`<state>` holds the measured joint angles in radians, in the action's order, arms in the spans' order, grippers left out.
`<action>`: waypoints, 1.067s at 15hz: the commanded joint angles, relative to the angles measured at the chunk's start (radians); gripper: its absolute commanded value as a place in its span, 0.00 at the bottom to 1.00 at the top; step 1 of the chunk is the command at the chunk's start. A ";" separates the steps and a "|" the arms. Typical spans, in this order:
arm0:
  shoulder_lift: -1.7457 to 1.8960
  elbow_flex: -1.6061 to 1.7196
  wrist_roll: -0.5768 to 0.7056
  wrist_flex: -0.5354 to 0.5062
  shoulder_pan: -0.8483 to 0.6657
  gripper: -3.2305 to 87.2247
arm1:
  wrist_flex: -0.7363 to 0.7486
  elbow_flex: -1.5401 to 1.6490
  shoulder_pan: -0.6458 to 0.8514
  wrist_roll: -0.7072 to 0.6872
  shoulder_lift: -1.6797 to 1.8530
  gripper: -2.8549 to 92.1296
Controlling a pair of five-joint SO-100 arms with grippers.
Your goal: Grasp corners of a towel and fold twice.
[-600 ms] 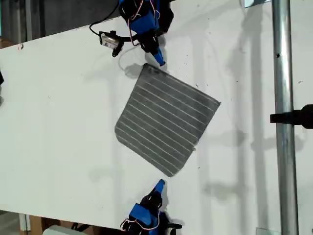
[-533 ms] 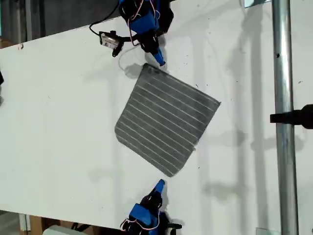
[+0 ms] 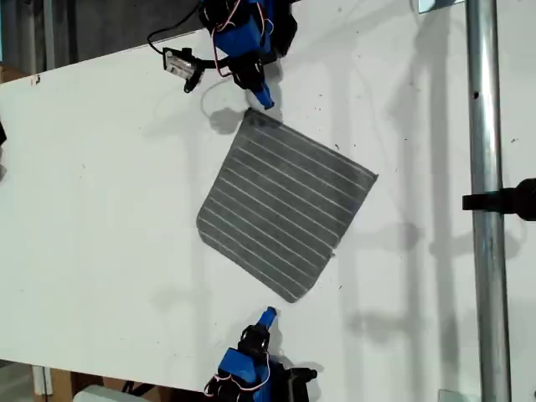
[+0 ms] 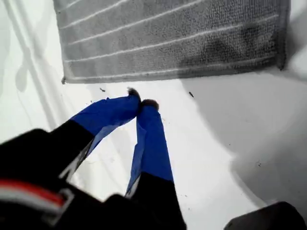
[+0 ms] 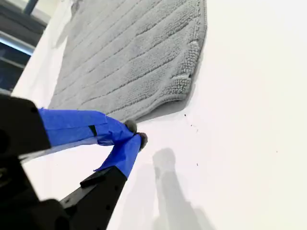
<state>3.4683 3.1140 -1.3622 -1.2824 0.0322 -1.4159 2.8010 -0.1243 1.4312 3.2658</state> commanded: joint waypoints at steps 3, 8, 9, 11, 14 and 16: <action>0.003 0.008 -0.006 -0.005 -0.017 0.00 | 0.133 -0.505 -0.106 -0.057 -0.641 0.03; 0.003 0.008 -0.015 -0.005 -0.023 0.00 | 0.005 -1.299 -0.305 -0.077 -1.489 0.03; 0.003 0.008 -0.017 -0.005 -0.025 0.00 | -0.006 -1.420 -0.337 -0.072 -1.601 0.03; 0.003 0.008 -0.020 -0.005 -0.025 0.00 | -0.023 -1.580 -0.385 -0.043 -1.759 0.03; 0.003 0.008 -0.023 -0.005 -0.026 0.00 | -0.038 -1.664 -0.396 -0.029 -1.836 0.06; 0.003 0.008 -0.023 -0.005 -0.026 0.00 | -0.017 -1.661 -0.382 -0.057 -1.836 0.21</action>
<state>3.4683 3.1140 -1.3744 -1.2824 0.0169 -1.4481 1.2026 -0.5123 1.3883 1.4174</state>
